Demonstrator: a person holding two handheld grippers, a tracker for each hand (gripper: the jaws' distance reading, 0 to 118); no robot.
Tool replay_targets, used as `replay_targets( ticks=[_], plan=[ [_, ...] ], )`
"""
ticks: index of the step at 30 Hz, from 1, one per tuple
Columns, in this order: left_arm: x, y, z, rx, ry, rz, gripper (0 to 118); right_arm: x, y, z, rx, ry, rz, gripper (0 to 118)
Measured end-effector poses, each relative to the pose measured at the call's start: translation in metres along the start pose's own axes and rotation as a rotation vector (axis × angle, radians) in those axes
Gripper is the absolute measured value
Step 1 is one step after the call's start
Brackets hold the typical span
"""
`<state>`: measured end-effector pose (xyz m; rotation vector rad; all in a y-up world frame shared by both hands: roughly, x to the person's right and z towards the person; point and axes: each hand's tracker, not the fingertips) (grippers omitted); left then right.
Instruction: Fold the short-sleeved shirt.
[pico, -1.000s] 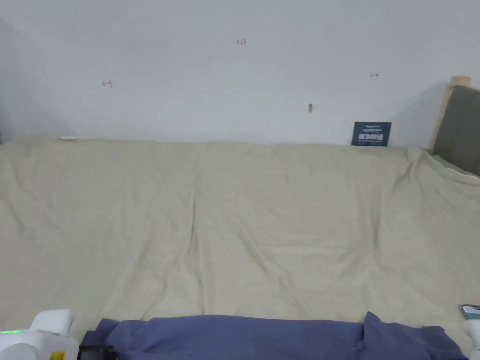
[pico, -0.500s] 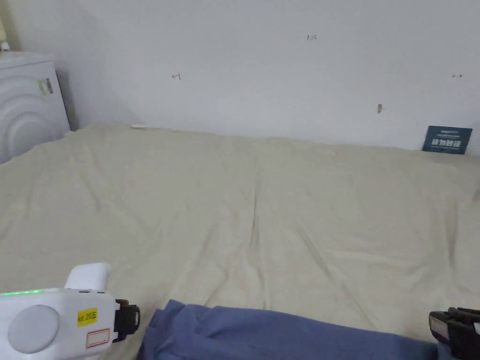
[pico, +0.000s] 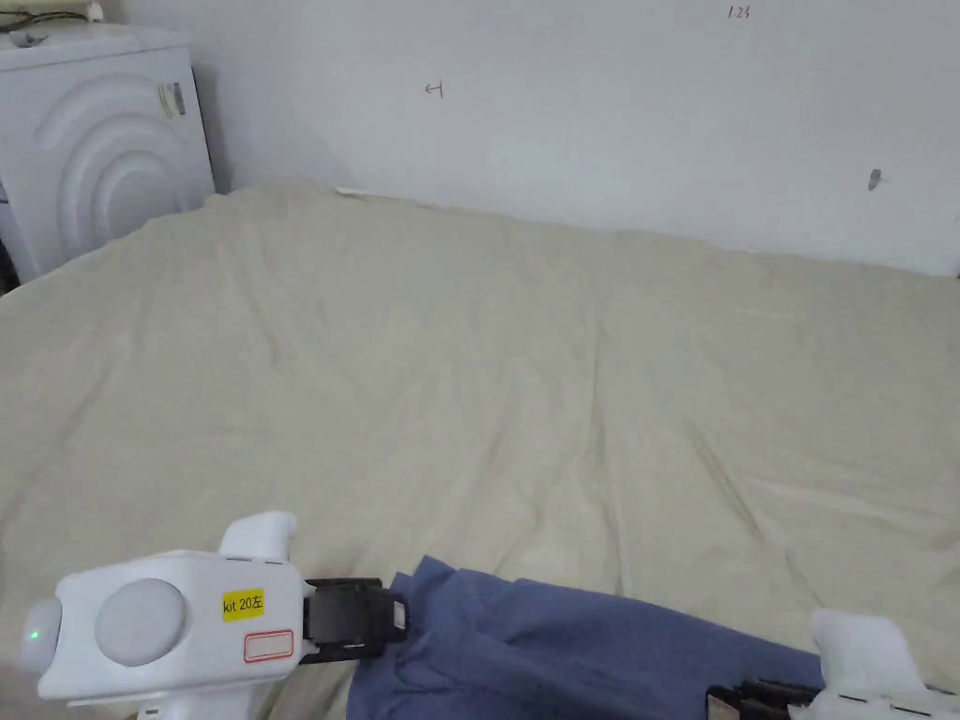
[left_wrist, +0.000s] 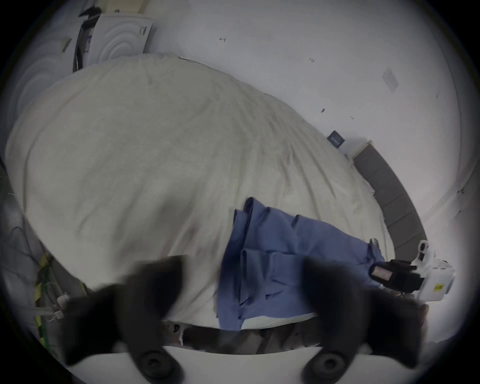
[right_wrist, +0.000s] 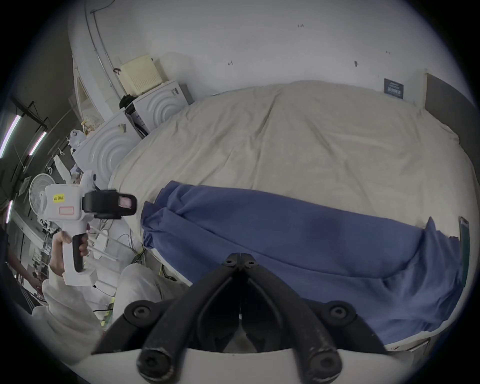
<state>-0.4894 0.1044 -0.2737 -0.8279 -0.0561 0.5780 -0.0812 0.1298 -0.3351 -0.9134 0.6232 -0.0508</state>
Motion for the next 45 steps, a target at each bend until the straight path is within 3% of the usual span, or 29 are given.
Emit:
replay_targets(
  ticks=[1, 4, 9, 17, 18, 19, 22, 23, 25, 26, 27, 34, 37, 45],
  plan=[
    [-0.001, 0.001, -0.005, -0.02, -0.021, -0.021, 112, -0.001, 0.0, -0.002, -0.01, 0.0, 0.002, 0],
    [-0.01, 0.015, -0.018, -0.031, -0.078, 0.0, 112, -0.003, 0.0, -0.006, -0.029, -0.03, 0.013, 0],
    [-0.026, 0.02, -0.058, -0.158, -0.088, 0.043, 113, 0.009, 0.0, -0.009, -0.038, -0.043, -0.056, 0],
    [-0.011, 0.023, -0.06, -0.173, -0.198, 0.026, 110, 0.011, 0.0, -0.014, -0.056, -0.07, -0.07, 0],
    [-0.008, 0.022, -0.063, -0.18, -0.215, 0.02, 103, 0.011, 0.0, -0.015, -0.058, -0.07, -0.07, 0],
    [-0.005, 0.02, -0.068, -0.193, -0.254, 0.03, 88, 0.012, 0.0, -0.016, -0.061, -0.072, -0.071, 0],
    [0.006, 0.02, -0.075, -0.217, -0.151, -0.055, 76, 0.01, -0.001, -0.016, -0.066, -0.074, -0.063, 0],
    [0.009, 0.022, -0.07, -0.214, -0.143, -0.054, 64, 0.011, -0.002, -0.015, -0.068, -0.073, -0.062, 0],
    [0.011, 0.024, -0.067, -0.197, -0.047, -0.09, 7, 0.014, -0.002, -0.015, -0.068, -0.069, -0.063, 0],
    [0.001, 0.025, -0.066, -0.206, 0.008, -0.055, 7, 0.016, -0.002, -0.015, -0.069, -0.07, -0.069, 0],
    [-0.003, 0.024, -0.067, -0.238, -0.108, -0.001, 7, 0.018, -0.002, -0.014, -0.065, -0.072, -0.076, 0],
    [0.03, 0.024, -0.038, -0.171, -0.009, -0.098, 7, 0.041, -0.006, 0.005, -0.027, -0.081, -0.119, 0],
    [0.043, 0.025, -0.017, -0.118, -0.131, -0.042, 7, 0.055, -0.009, 0.018, -0.004, -0.077, -0.144, 0],
    [0.138, 0.016, -0.002, -0.102, -0.159, -0.123, 7, 0.103, -0.018, 0.056, 0.061, -0.104, -0.19, 0]
  ],
)
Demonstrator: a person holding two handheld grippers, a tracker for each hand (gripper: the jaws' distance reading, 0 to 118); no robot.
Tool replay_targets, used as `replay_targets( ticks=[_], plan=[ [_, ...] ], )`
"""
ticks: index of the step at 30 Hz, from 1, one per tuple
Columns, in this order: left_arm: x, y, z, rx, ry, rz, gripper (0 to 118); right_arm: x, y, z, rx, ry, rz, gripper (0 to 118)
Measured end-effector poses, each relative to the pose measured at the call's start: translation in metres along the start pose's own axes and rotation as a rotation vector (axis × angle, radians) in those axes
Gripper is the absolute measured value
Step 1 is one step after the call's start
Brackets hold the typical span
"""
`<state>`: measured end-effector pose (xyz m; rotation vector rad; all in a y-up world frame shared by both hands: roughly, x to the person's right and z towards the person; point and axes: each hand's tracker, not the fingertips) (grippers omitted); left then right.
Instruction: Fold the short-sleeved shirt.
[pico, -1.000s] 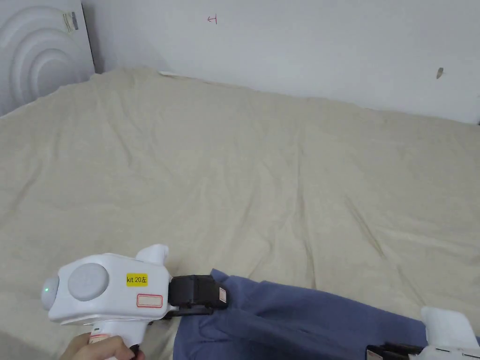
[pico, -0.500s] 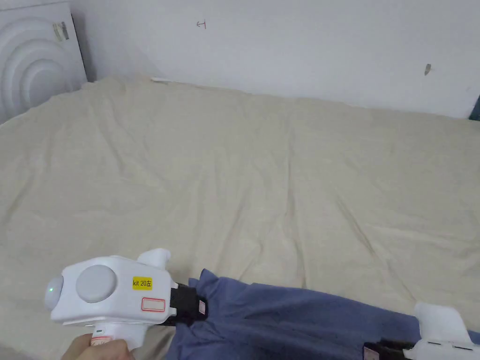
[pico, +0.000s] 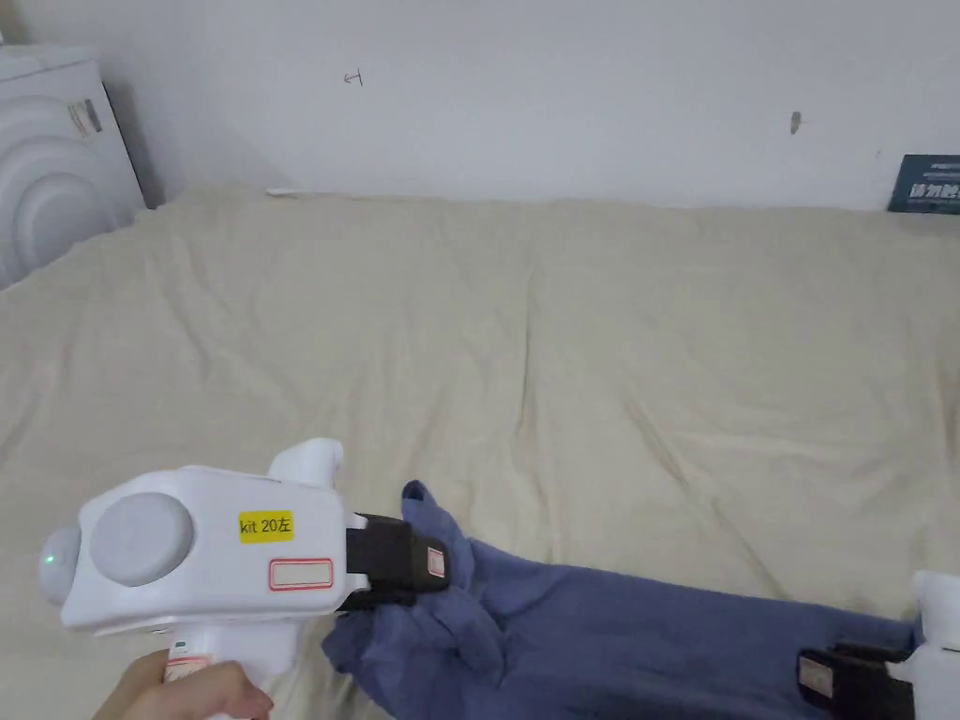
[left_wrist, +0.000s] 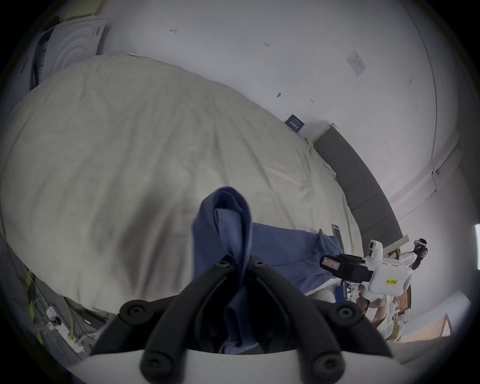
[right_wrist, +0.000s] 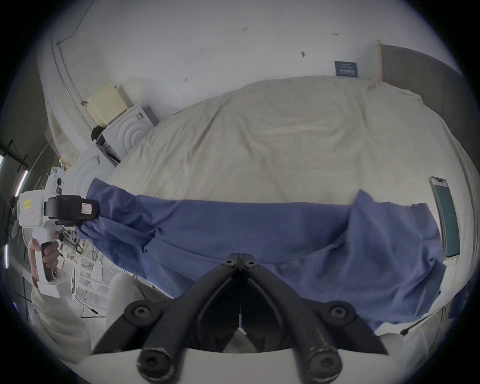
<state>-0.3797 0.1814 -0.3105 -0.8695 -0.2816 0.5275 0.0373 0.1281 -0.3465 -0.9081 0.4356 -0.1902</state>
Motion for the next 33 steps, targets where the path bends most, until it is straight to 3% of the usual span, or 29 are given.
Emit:
replay_targets(
  ticks=[2, 7, 13, 14, 15, 16, 17, 18, 21, 26, 29, 30, 33],
  plan=[
    [0.03, 0.0, -0.025, -0.026, 0.008, 0.025, 7, 0.016, 0.001, 0.008, 0.016, 0.005, -0.018, 0],
    [0.099, -0.007, -0.105, -0.149, 0.043, -0.108, 7, 0.044, 0.001, 0.028, 0.052, -0.008, -0.054, 0],
    [0.139, -0.02, -0.188, -0.28, 0.056, -0.119, 10, 0.068, -0.01, 0.043, 0.066, -0.006, -0.086, 0],
    [0.143, -0.022, -0.198, -0.317, 0.056, -0.131, 19, 0.07, -0.012, 0.044, 0.068, -0.008, -0.1, 0],
    [0.143, -0.024, -0.205, -0.347, 0.046, -0.138, 41, 0.074, -0.013, 0.045, 0.068, -0.006, -0.11, 0],
    [0.146, -0.027, -0.21, -0.375, 0.02, -0.152, 80, 0.075, -0.014, 0.045, 0.066, -0.002, -0.116, 0],
    [0.149, -0.029, -0.213, -0.38, -0.02, -0.122, 103, 0.077, -0.016, 0.045, 0.067, -0.001, -0.122, 0],
    [0.152, -0.03, -0.213, -0.361, -0.067, -0.092, 114, 0.077, -0.017, 0.045, 0.065, 0.0, -0.126, 0],
    [0.16, -0.024, -0.196, -0.342, -0.174, -0.111, 116, 0.079, -0.017, 0.043, 0.058, -0.005, -0.133, 0],
    [0.148, -0.004, -0.141, -0.2, -0.096, -0.163, 114, 0.076, -0.016, 0.045, 0.064, 0.004, -0.132, 0],
    [0.116, 0.007, -0.103, -0.101, -0.116, -0.065, 111, 0.074, -0.014, 0.045, 0.07, 0.01, -0.122, 0],
    [0.103, 0.01, -0.093, -0.086, -0.119, -0.046, 102, 0.073, -0.014, 0.045, 0.069, 0.014, -0.119, 0],
    [0.068, 0.013, -0.076, -0.039, -0.001, 0.023, 54, 0.067, -0.011, 0.043, 0.067, 0.017, -0.105, 0]
  ],
)
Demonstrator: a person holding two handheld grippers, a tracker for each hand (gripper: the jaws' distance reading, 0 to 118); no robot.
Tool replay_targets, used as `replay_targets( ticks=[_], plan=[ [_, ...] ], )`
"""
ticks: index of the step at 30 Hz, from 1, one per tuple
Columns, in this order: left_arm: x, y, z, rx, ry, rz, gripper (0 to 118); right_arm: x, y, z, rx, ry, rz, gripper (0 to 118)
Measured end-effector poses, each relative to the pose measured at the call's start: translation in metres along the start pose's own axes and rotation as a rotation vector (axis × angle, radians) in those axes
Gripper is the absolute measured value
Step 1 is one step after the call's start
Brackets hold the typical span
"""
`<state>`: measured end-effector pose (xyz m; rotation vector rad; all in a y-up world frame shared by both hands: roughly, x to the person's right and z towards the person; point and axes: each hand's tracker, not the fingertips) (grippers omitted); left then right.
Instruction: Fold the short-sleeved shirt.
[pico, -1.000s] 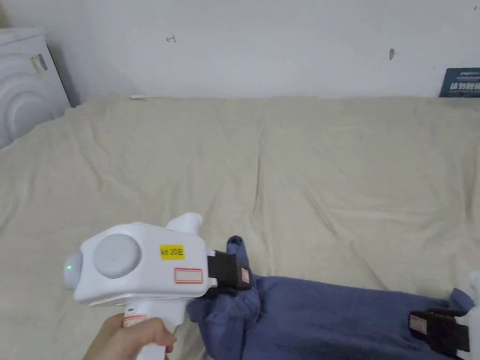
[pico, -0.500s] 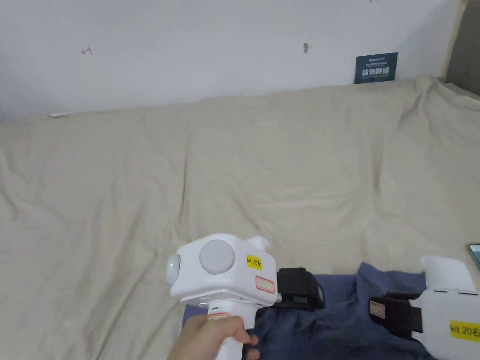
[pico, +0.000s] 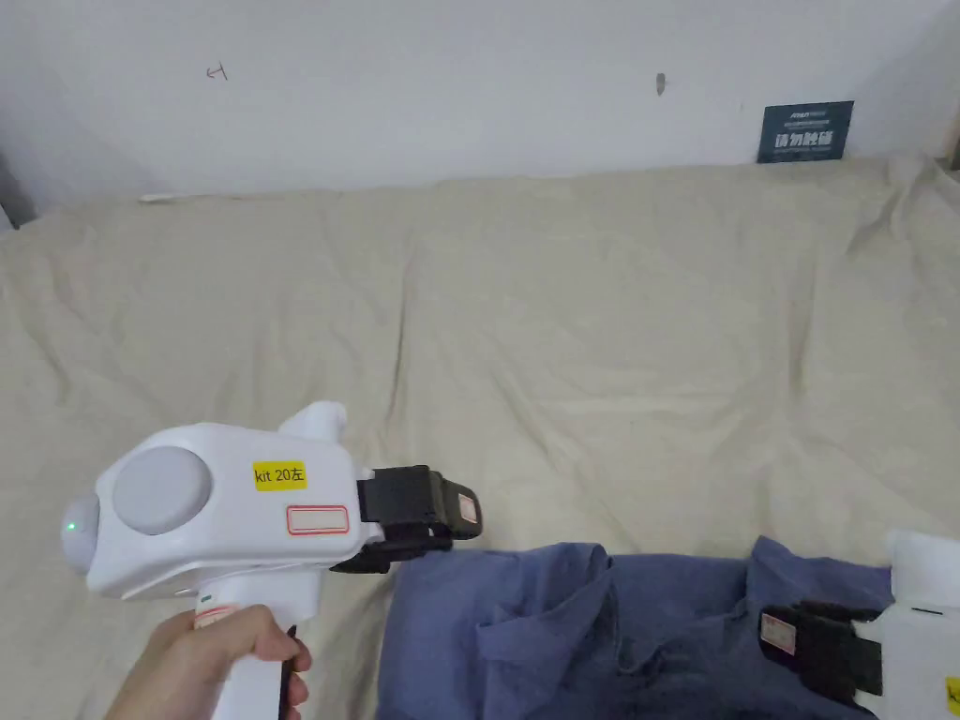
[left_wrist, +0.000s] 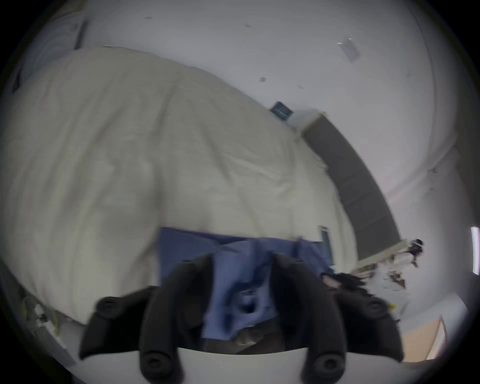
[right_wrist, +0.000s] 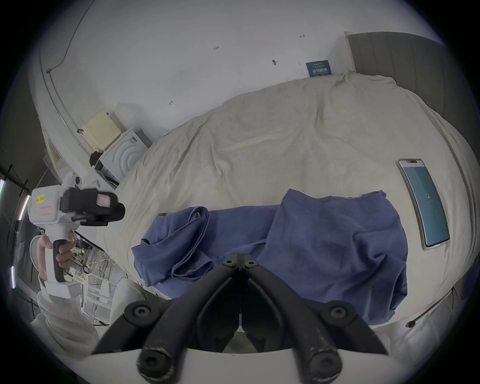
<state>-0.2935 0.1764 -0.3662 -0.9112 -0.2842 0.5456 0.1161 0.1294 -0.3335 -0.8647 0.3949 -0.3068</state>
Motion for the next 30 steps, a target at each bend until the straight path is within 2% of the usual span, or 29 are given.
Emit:
replay_targets(
  ticks=[1, 2, 3, 5, 7, 10, 14, 20, 24, 27, 30],
  plan=[
    [-0.011, -0.001, 0.004, -0.02, 0.066, -0.015, 31, -0.002, 0.0, -0.001, -0.001, 0.002, 0.008, 0],
    [-0.016, -0.005, 0.001, -0.027, 0.122, -0.027, 14, -0.004, 0.0, -0.002, -0.001, 0.003, 0.012, 0],
    [-0.022, -0.009, -0.003, -0.033, 0.16, -0.029, 5, -0.005, 0.0, -0.003, 0.0, 0.005, 0.013, 0],
    [-0.024, -0.021, -0.017, -0.112, 0.098, -0.019, 0, -0.008, -0.001, -0.005, -0.002, 0.009, 0.01, 0],
    [-0.02, -0.03, -0.03, -0.152, 0.067, -0.03, 0, -0.009, -0.001, -0.008, -0.005, 0.018, 0.008, 0],
    [-0.006, -0.038, -0.057, -0.197, 0.112, -0.153, 0, -0.009, -0.003, -0.009, -0.017, 0.017, 0.011, 0],
    [0.009, -0.042, -0.077, -0.226, 0.086, -0.152, 0, -0.002, -0.005, -0.004, -0.021, 0.001, 0.006, 0],
    [0.041, -0.05, -0.091, -0.266, 0.089, -0.273, 0, 0.015, -0.008, 0.004, -0.011, -0.029, -0.027, 0],
    [0.061, -0.057, -0.108, -0.31, 0.004, -0.28, 0, 0.023, -0.01, 0.007, -0.01, -0.044, -0.049, 0],
    [0.078, -0.068, -0.129, -0.364, 0.061, -0.371, 0, 0.025, -0.012, 0.012, -0.008, -0.049, -0.056, 0],
    [0.087, -0.074, -0.134, -0.392, -0.025, -0.36, 0, 0.024, -0.014, 0.017, -0.002, -0.052, -0.057, 0]
  ],
)
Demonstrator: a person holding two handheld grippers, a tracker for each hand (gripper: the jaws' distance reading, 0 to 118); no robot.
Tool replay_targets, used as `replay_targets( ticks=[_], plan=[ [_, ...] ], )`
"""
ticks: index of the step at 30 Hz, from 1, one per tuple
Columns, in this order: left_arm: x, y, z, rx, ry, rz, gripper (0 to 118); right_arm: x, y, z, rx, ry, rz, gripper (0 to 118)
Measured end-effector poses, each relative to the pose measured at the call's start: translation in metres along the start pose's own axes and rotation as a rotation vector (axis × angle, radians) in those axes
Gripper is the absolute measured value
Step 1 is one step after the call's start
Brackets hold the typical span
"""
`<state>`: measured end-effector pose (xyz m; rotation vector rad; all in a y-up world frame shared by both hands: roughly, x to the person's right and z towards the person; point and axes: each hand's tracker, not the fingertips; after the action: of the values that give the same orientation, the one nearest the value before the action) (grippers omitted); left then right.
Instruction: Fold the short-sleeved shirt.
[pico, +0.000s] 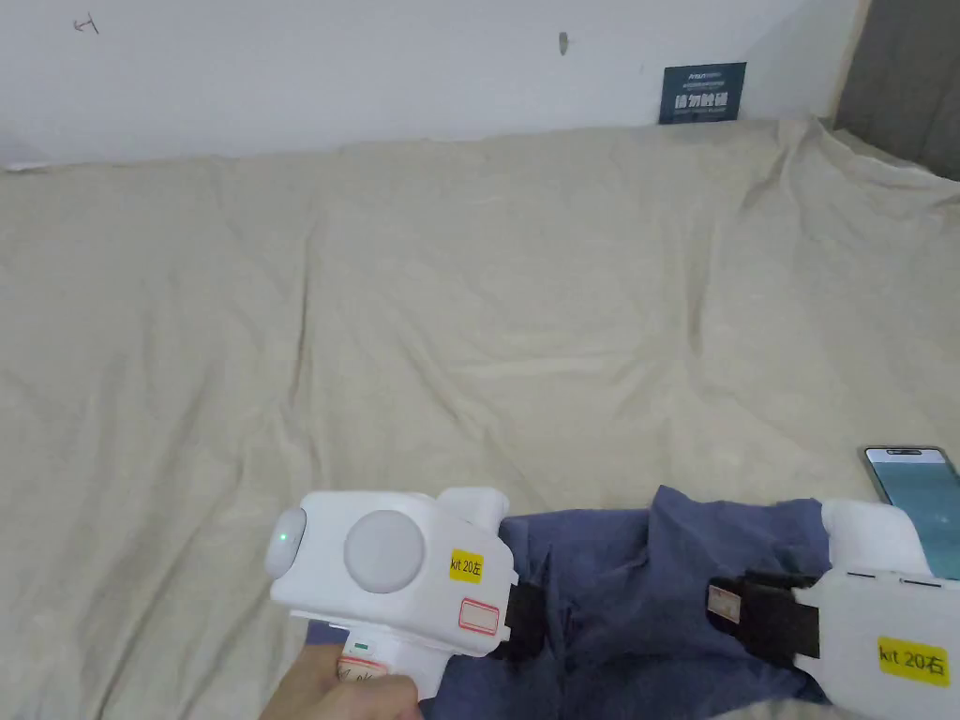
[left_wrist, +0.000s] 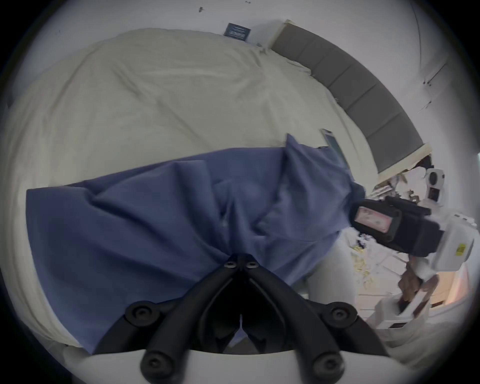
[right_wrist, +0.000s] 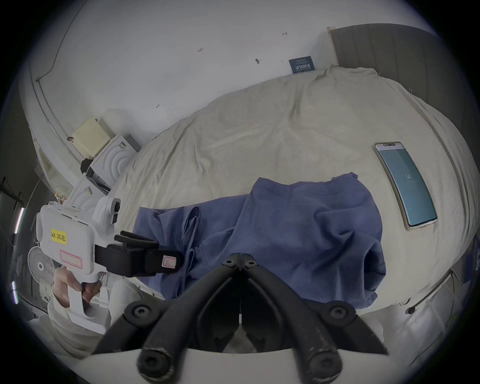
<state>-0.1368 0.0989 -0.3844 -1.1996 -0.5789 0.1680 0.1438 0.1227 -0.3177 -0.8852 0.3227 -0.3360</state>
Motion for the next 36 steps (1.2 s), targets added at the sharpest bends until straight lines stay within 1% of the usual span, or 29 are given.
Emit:
replay_targets(
  ticks=[1, 2, 4, 7, 9, 11, 12, 13, 14, 15, 16, 17, 18, 19, 21, 23, 26, 29, 31, 33, 34, 35, 36],
  plan=[
    [0.003, -0.001, 0.003, 0.008, -0.057, 0.017, 0, -0.001, 0.0, 0.002, 0.003, 0.001, 0.0, 0],
    [0.005, -0.002, 0.007, 0.016, -0.104, 0.002, 0, -0.002, 0.0, 0.004, 0.006, 0.001, 0.002, 0],
    [0.005, -0.003, 0.019, 0.036, -0.165, 0.001, 0, -0.005, -0.001, 0.006, 0.009, 0.001, 0.007, 0],
    [-0.007, -0.005, 0.047, 0.112, -0.175, 0.034, 0, -0.01, -0.001, 0.006, 0.01, 0.0, 0.016, 0],
    [-0.031, -0.01, 0.071, 0.176, -0.197, 0.071, 0, -0.015, -0.002, 0.006, 0.011, 0.003, 0.018, 0],
    [-0.063, -0.017, 0.094, 0.25, -0.225, 0.138, 1, -0.02, -0.003, 0.005, 0.01, 0.009, 0.022, 0],
    [-0.08, -0.023, 0.104, 0.269, -0.217, 0.175, 9, -0.023, -0.003, 0.004, 0.008, 0.011, 0.027, 0],
    [-0.099, -0.03, 0.114, 0.287, -0.206, 0.208, 43, -0.026, -0.003, 0.002, 0.006, 0.01, 0.035, 0],
    [-0.118, -0.037, 0.121, 0.291, -0.165, 0.244, 81, -0.03, -0.003, 0.001, 0.004, 0.008, 0.04, 0],
    [-0.133, -0.044, 0.126, 0.29, -0.119, 0.287, 112, -0.033, -0.003, -0.001, 0.001, 0.009, 0.044, 0],
    [-0.147, -0.05, 0.128, 0.28, -0.079, 0.306, 117, -0.037, -0.002, -0.004, -0.001, 0.01, 0.048, 0],
    [-0.161, -0.062, 0.132, 0.353, -0.106, 0.325, 117, -0.041, -0.002, -0.006, -0.002, 0.011, 0.05, 0],
    [-0.171, -0.056, 0.129, 0.429, -0.105, 0.345, 117, -0.044, -0.002, -0.008, -0.003, 0.012, 0.053, 0],
    [-0.183, -0.062, 0.125, 0.365, -0.123, 0.388, 117, -0.048, -0.002, -0.011, -0.006, 0.013, 0.055, 0],
    [-0.201, -0.066, 0.113, 0.343, -0.206, 0.473, 117, -0.057, -0.001, -0.016, -0.013, 0.014, 0.063, 0],
    [-0.198, -0.075, 0.119, 0.311, -0.285, 0.516, 117, -0.065, -0.001, -0.021, -0.021, 0.017, 0.074, 0],
    [-0.198, -0.074, 0.101, 0.31, -0.383, 0.486, 117, -0.075, -0.002, -0.026, -0.035, 0.024, 0.091, 0],
    [-0.191, -0.063, 0.078, 0.261, -0.482, 0.478, 117, -0.076, -0.002, -0.03, -0.051, 0.021, 0.11, 0],
    [-0.184, -0.059, 0.064, 0.231, -0.482, 0.487, 117, -0.076, -0.003, -0.031, -0.059, 0.014, 0.113, 0],
    [-0.177, -0.055, 0.059, 0.241, -0.519, 0.493, 117, -0.072, -0.003, -0.032, -0.064, 0.012, 0.109, 0],
    [-0.199, -0.047, 0.054, 0.263, -0.566, 0.524, 114, -0.071, -0.003, -0.032, -0.064, 0.011, 0.106, 0],
    [-0.202, -0.041, 0.05, 0.233, -0.595, 0.505, 112, -0.07, -0.002, -0.033, -0.066, 0.009, 0.105, 0],
    [-0.205, -0.035, 0.045, 0.209, -0.554, 0.494, 106, -0.067, -0.002, -0.034, -0.07, 0.004, 0.103, 0]
  ],
)
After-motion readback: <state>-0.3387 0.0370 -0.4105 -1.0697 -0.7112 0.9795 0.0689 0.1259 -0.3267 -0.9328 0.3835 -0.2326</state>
